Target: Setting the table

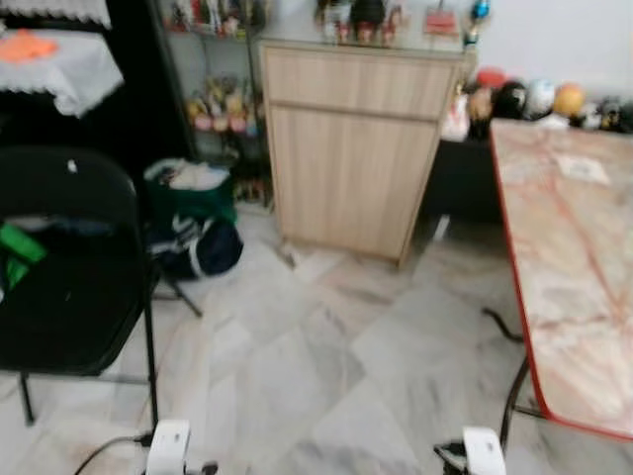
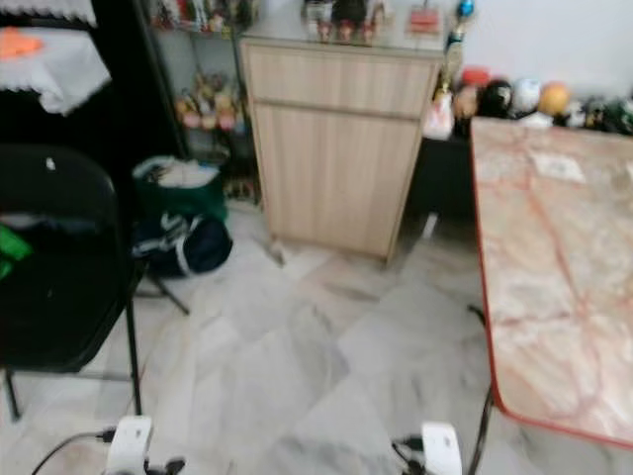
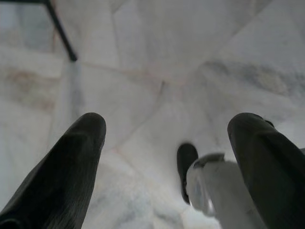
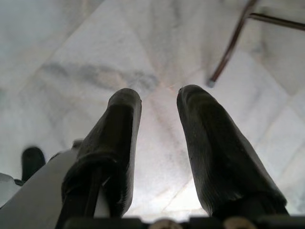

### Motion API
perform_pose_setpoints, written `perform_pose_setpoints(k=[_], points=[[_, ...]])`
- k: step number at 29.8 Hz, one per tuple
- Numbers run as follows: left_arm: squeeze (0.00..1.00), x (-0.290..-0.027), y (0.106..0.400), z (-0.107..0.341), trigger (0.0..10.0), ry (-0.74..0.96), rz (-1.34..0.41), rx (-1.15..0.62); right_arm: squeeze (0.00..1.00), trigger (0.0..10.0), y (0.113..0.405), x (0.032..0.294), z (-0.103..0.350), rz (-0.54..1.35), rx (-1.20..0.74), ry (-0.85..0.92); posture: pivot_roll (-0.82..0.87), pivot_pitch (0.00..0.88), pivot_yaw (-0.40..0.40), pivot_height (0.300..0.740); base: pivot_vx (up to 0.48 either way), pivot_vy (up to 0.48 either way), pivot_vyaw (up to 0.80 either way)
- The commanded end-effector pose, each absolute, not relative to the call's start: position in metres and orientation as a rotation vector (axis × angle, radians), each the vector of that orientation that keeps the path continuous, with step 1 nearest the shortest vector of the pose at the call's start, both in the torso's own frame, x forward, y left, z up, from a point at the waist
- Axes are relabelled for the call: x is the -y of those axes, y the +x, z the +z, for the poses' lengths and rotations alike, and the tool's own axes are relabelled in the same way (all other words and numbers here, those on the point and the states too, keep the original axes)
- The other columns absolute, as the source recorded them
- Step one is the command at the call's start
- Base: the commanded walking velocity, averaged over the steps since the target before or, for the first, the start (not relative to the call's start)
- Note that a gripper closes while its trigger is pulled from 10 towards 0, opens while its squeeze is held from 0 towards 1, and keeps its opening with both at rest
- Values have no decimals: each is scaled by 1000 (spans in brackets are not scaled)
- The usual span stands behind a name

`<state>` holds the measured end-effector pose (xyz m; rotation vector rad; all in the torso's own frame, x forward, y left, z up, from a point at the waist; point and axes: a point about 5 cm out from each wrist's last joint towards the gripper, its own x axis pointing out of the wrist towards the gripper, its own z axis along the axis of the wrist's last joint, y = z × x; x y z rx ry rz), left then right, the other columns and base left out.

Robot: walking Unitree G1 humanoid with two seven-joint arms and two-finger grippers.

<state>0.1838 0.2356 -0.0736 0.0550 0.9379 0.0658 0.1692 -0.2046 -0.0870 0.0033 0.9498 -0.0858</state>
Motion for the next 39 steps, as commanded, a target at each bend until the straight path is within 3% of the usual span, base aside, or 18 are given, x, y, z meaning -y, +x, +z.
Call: perform_pose_setpoints(k=[1,8,16,24,34,39], points=[[0,-235,181,-74,10000,-37,134,-892,0,10000,177,180,-89,-119,-993,233,214,0,-124,740,0,0,-781],[0,-238,180,-74,10000,-4,115,-911,0,10000,176,176,-90,-117,-991,240,214,0,-108,740,0,0,-781],[0,-239,183,-72,10000,42,75,-908,0,10000,174,175,-90,-148,-981,289,219,0,-105,740,0,0,0],[0,-234,185,-72,10000,49,61,-905,0,10000,175,178,-90,-171,-975,295,219,0,-107,740,0,-442,0],[0,-228,187,-73,10000,54,45,-896,0,10000,177,179,-88,-168,-969,289,215,0,-109,740,0,-466,-748],[0,-228,187,-73,10000,57,41,-894,0,10000,178,179,-88,-182,-957,302,216,0,-109,740,0,-469,0]])
